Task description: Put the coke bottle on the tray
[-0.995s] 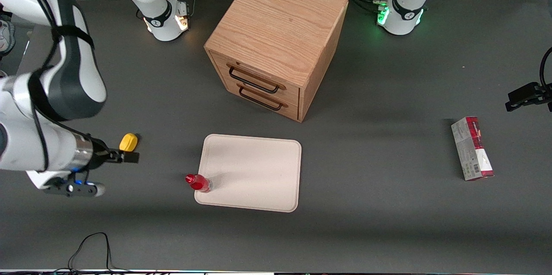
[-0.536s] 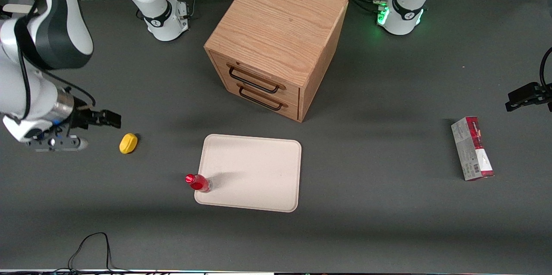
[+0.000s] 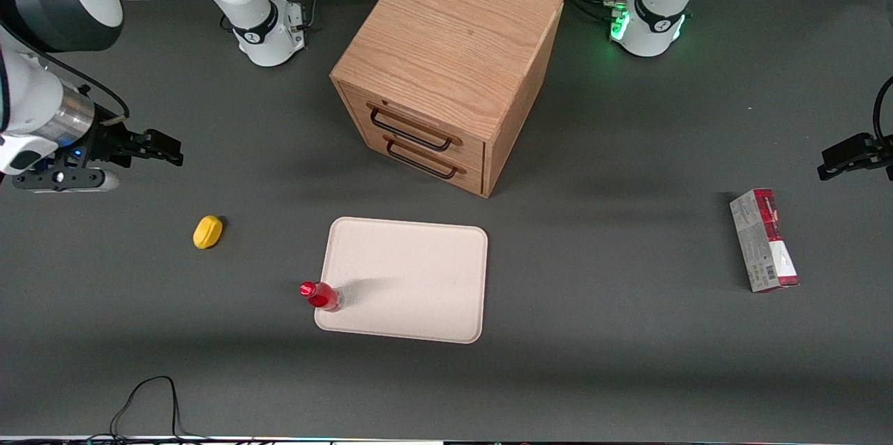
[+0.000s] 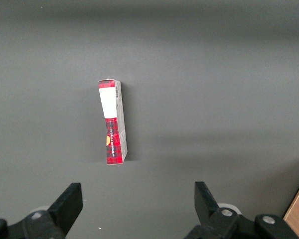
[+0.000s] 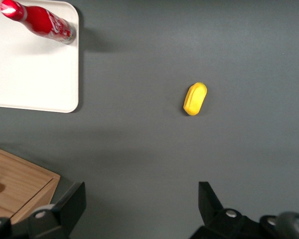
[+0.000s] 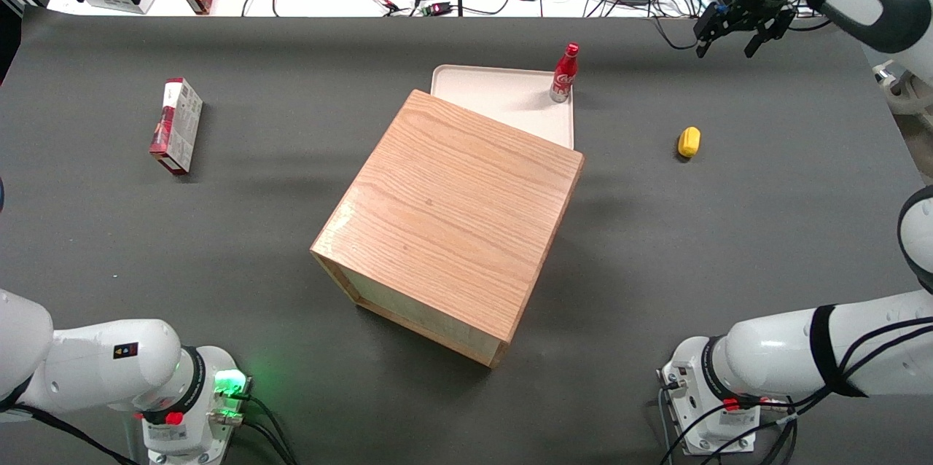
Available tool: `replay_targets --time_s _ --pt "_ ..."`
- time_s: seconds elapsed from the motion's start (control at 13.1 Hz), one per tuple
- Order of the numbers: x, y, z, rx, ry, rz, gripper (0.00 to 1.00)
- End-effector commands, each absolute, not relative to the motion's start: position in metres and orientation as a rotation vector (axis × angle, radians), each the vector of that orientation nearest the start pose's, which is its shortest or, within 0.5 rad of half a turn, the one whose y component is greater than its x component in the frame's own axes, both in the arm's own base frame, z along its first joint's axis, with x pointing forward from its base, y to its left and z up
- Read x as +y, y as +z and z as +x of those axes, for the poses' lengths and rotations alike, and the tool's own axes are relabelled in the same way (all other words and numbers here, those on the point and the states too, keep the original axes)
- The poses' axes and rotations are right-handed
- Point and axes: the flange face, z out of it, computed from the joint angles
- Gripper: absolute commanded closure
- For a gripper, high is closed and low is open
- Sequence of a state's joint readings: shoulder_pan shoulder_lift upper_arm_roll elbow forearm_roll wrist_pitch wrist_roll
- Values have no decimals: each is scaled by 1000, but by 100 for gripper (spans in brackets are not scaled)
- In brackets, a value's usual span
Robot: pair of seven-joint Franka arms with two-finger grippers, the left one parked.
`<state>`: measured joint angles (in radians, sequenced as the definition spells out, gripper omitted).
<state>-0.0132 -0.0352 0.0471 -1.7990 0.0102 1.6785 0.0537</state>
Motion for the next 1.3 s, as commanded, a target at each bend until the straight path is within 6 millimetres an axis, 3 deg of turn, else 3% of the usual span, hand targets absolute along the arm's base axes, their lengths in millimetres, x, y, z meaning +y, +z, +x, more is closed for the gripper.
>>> replay_targets --time_s 0.0,0.31,1.22 --pt "16 580 539 12 128 -3100 0" --pt "16 601 533 5 161 -3106 0" --pt "18 604 534 15 197 -3105 0"
